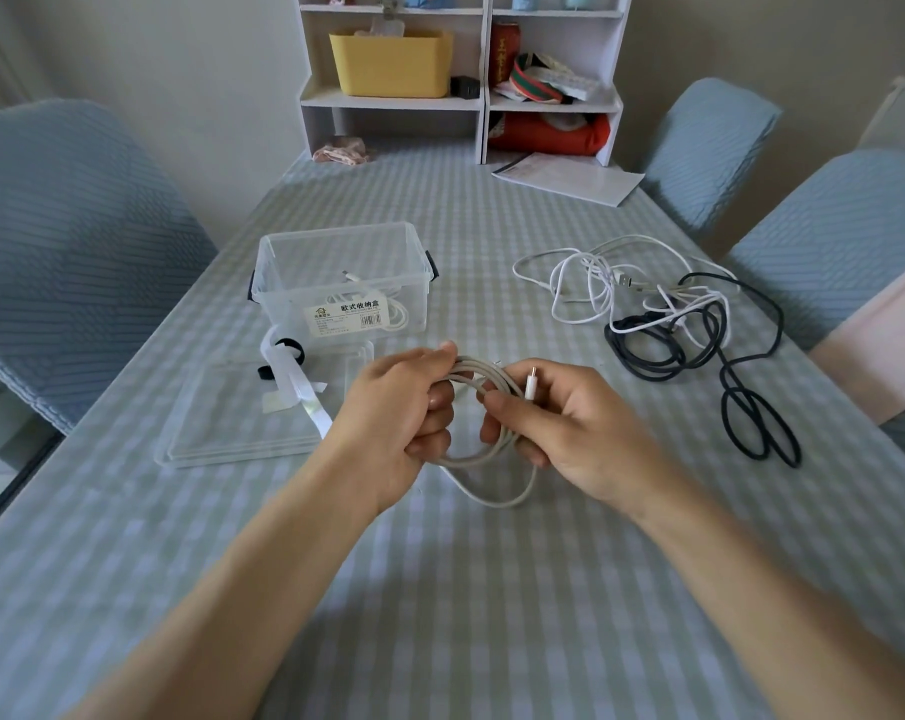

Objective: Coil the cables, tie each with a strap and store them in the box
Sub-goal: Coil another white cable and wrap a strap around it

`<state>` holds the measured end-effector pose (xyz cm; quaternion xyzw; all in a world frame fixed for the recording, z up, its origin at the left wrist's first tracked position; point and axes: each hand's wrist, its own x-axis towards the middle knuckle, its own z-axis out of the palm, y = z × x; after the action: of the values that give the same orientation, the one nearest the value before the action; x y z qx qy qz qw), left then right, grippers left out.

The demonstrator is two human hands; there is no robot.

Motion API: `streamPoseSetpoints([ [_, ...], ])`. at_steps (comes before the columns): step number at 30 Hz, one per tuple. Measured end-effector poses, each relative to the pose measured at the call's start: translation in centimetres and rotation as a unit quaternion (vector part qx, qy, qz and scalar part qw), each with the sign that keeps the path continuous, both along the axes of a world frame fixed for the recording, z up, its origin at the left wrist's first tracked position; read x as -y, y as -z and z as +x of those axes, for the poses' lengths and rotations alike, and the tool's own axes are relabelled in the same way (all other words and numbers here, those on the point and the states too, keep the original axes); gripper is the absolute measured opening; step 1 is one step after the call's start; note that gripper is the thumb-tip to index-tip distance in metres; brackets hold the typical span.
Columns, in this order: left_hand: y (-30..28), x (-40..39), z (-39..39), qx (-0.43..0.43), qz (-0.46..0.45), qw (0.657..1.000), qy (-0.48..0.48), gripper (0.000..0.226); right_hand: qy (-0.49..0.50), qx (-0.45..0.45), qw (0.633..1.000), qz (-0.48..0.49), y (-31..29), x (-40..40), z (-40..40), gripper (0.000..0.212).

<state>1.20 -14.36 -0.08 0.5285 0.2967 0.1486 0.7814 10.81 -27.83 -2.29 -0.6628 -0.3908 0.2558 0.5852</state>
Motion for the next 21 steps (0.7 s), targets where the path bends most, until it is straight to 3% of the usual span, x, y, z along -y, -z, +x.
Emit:
streamPoseSetpoints([
  [2,0.1,0.3,0.1,-0.015,0.057,0.998,0.009,0.032,0.016,0.033,0.999,-0.019,0.0,0.0,-0.1,0.018],
  [6,0.3,1.2,0.2,-0.070,0.198,0.976,0.058,0.040,0.009,0.192,0.976,-0.099,0.5,-0.1,-0.5,0.016],
  [8,0.5,1.1,0.1,-0.091,0.239,0.965,0.058,0.042,-0.007,0.208,0.971,-0.121,0.6,-0.3,-0.7,0.015],
  [10,0.5,0.9,0.1,-0.091,0.229,0.968,0.046,0.040,-0.016,0.195,0.974,-0.117,0.6,-0.4,-0.8,0.006],
  [14,0.6,1.0,0.3,-0.057,0.149,0.987,0.006,0.039,-0.009,0.198,0.975,-0.101,0.6,0.0,-0.4,0.031],
  [17,0.6,0.8,0.3,-0.049,0.160,0.986,0.001,0.025,0.030,0.222,0.971,-0.088,0.7,-0.1,-0.3,0.019],
  [19,0.7,0.8,0.3,-0.055,0.243,0.968,0.017,0.027,0.057,0.243,0.965,-0.085,0.7,-0.1,-0.2,0.009],
  [21,0.6,1.1,0.2,-0.077,0.353,0.932,0.035,0.041,0.064,0.248,0.962,-0.091,0.6,0.0,-0.1,0.019],
])
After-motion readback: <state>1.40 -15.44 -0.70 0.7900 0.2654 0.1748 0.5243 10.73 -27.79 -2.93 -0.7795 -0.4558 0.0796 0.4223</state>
